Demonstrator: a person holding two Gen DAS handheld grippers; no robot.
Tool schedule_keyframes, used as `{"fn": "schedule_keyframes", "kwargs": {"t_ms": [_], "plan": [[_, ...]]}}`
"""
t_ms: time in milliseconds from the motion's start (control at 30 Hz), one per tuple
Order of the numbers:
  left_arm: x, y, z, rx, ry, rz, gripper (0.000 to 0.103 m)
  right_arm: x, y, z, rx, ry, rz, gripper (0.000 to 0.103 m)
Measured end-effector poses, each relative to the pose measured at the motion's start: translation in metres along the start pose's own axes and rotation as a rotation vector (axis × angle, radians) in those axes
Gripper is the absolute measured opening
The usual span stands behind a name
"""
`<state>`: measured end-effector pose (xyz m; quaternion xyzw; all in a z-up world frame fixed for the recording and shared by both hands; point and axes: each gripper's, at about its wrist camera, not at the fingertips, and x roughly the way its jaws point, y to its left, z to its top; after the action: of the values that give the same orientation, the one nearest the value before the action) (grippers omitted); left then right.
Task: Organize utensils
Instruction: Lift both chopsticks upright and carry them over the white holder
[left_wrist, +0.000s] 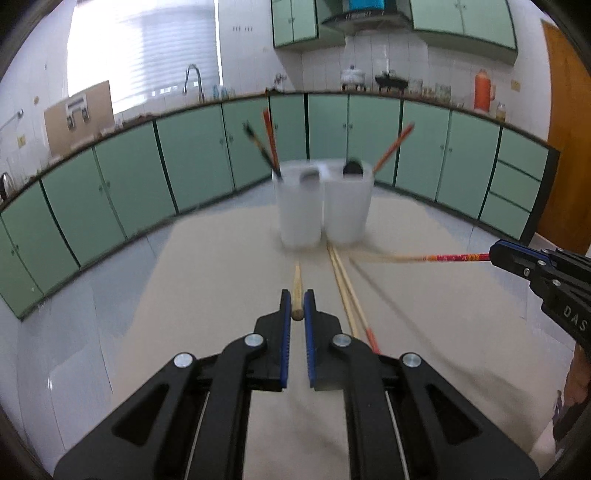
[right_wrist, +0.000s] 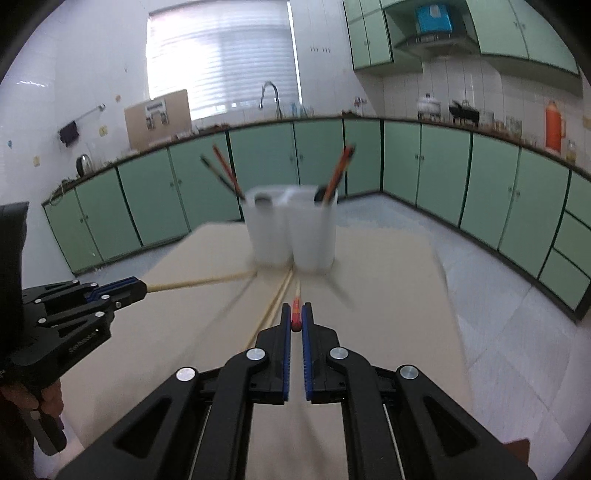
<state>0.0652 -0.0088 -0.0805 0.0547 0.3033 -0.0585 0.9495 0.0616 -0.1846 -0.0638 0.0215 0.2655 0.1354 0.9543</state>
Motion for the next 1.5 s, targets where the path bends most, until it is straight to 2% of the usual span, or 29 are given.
{"fn": "schedule_keyframes", "kwargs": {"t_ms": [133,300,633,800,1067,1333,1500], "plan": [[-0.020,0.001,0.028,0.011,-0.073,-0.009,0.006,-0.007,-0.006,0.026,0.005,-0.035,0.029,0.006],[-0.031,0.002,0.055,0.004,-0.123,-0.047,0.006,-0.007,-0.006,0.055,-0.013,-0.042,0.057,0.006],[-0.031,0.002,0.086,0.000,-0.156,-0.118,0.006,-0.007,0.001,0.100,-0.060,-0.040,0.132,0.005],[-0.033,0.002,0.106,0.009,-0.188,-0.139,0.006,-0.012,0.001,0.129,-0.066,-0.088,0.155,0.005],[-0.035,-0.001,0.160,0.012,-0.297,-0.135,0.006,-0.011,-0.003,0.190,-0.064,-0.190,0.130,0.005],[-0.013,-0.002,0.222,-0.002,-0.411,-0.067,0.006,0.021,-0.006,0.232,-0.069,-0.230,0.080,0.005],[0.023,-0.005,0.238,-0.010,-0.378,-0.058,0.006,0.059,-0.011,0.238,-0.066,-0.199,0.059,0.005]]}}
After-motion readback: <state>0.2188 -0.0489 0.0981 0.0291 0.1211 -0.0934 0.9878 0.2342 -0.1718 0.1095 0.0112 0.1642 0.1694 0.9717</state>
